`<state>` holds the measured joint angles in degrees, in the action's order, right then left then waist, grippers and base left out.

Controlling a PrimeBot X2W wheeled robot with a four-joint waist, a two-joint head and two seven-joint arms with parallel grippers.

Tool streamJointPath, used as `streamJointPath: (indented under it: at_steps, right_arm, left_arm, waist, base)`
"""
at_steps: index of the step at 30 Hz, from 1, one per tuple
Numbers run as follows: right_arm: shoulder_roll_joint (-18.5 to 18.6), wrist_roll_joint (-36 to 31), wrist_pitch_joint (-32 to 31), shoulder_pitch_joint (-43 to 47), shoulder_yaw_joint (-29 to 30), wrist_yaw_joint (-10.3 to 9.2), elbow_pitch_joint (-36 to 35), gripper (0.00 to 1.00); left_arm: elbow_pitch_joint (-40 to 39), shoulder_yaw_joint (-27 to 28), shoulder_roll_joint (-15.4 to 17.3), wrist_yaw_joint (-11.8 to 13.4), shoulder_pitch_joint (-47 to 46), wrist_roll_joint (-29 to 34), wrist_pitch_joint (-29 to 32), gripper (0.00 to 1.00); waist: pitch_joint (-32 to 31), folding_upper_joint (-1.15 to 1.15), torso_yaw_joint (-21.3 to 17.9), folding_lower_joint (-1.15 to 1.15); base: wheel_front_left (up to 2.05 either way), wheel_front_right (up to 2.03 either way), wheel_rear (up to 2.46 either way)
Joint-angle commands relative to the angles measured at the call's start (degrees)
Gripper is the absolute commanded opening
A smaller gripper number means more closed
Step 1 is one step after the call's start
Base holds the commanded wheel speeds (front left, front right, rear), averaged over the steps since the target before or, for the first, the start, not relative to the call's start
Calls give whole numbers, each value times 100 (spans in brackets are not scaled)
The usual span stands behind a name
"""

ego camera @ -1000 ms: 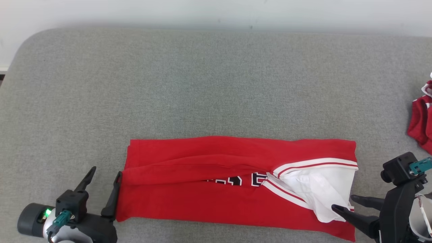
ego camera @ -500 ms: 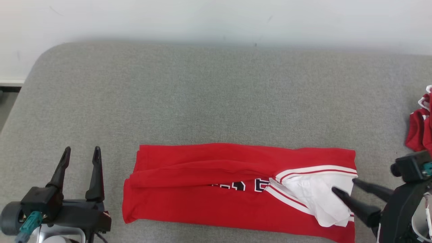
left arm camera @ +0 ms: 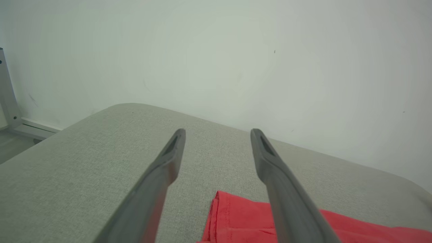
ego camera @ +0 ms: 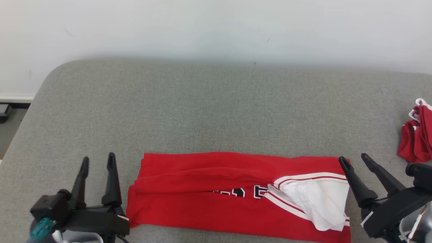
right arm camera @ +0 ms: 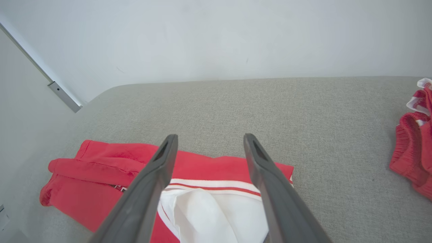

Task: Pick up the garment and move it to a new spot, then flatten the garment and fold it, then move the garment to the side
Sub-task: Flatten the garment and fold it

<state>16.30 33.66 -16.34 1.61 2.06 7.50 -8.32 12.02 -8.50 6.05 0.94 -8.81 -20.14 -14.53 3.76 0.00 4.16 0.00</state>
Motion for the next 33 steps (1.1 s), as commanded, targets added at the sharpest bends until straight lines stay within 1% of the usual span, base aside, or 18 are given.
streamJointPath:
  at_steps: [1, 6, 10, 14, 17, 19, 21, 24, 27, 31, 33]
  right_arm:
    - [-96, -62, 170, -17, 12, -3, 82, 100]
    - [-437, -257, 830, -2, -29, -3, 458, 100]
    - [-712, -508, 1368, -47, 83, -3, 756, 100]
    - [-951, -842, 1737, -103, 231, -3, 1063, 100]
    - [-1059, -1122, 1927, -146, 288, -3, 1259, 100]
    - [-1076, -1225, 1968, -167, 294, -3, 1317, 100]
    - [-1151, -1446, 2094, -196, 366, -3, 1474, 100]
    - [-1206, -1724, 2157, -164, 452, -3, 1625, 100]
    - [-1240, -1813, 2176, -135, 519, -3, 1692, 100]
    - [-1265, -2167, 2116, -123, 528, -3, 1760, 100]
    - [-1278, -2242, 2125, -137, 529, -3, 1778, 100]
  left_arm:
    - [35, -34, 16, -43, -9, -42, 29, 100]
    - [83, -263, 41, -218, 10, -65, 240, 100]
    - [103, -443, 48, -341, 106, -20, 280, 100]
    - [129, -596, 106, -300, 155, 165, 266, 100]
    - [181, -661, 203, -209, 194, 345, 294, 100]
    - [179, -660, 200, -182, 212, 340, 281, 100]
    - [198, -656, 283, -94, 299, 402, 264, 100]
    - [225, -635, 327, -34, 418, 412, 246, 100]
    - [259, -619, 376, 12, 502, 429, 262, 100]
    - [268, -590, 447, 92, 630, 414, 278, 100]
    - [270, -574, 456, 109, 634, 385, 282, 100]
  waist:
    - [-76, 0, -13, 0]
    - [-235, 0, -50, 0]
    - [-365, 0, -92, 0]
    - [-436, 0, -150, 0]
    - [-457, 0, -217, 0]
    - [-462, 0, -246, 0]
    - [-489, 0, -328, 0]
    - [-550, 0, -395, 0]
    - [-582, 0, -434, 0]
    - [-591, 0, -492, 0]
    - [-584, 0, -506, 0]
  base:
    - [0, 0, 0]
    - [0, 0, 0]
    - [0, 0, 0]
    - [0, 0, 0]
    - [0, 0, 0]
    - [0, 0, 0]
    - [0, 0, 0]
    - [0, 0, 0]
    - [0, 0, 0]
    - [0, 0, 0]
    - [0, 0, 0]
